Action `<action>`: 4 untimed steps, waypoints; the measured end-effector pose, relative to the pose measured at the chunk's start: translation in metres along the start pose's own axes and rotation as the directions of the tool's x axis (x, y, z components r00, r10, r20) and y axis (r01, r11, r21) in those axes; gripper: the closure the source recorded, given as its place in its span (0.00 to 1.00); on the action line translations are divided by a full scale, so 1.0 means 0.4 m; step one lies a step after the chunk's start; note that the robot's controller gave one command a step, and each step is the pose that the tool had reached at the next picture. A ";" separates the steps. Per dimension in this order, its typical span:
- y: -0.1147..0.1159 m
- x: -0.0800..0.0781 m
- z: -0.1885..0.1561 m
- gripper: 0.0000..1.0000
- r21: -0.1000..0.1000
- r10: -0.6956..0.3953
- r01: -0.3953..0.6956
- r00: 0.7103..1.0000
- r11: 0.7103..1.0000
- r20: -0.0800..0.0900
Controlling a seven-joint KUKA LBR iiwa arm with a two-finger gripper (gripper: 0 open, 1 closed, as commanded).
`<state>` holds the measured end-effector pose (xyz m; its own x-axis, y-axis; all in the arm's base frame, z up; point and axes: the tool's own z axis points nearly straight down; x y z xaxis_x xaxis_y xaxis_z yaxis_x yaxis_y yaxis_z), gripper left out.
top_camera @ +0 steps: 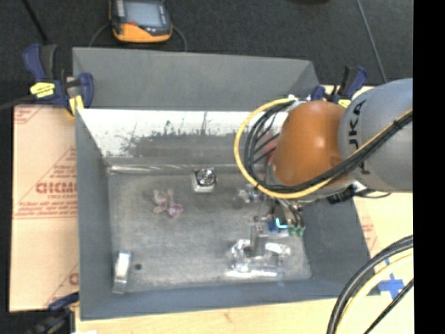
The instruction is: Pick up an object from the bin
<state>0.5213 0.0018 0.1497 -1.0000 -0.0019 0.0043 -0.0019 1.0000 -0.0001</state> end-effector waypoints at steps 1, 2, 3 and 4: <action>0.000 -0.003 -0.009 1.00 0.000 0.000 0.000 1.000 1.000 0.006; 0.000 -0.003 -0.009 0.00 0.000 0.000 0.000 1.000 1.000 0.006; -0.175 0.033 0.159 0.00 0.002 -0.075 0.075 0.997 0.997 0.005; -0.132 0.096 0.178 0.00 0.005 -0.077 0.077 0.997 0.997 0.019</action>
Offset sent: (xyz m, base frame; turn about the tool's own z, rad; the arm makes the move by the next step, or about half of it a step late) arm 0.0000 0.0000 0.0000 0.0000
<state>0.4827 -0.0511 0.0787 -0.9968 -0.0788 -0.0146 -0.0787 0.9969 -0.0048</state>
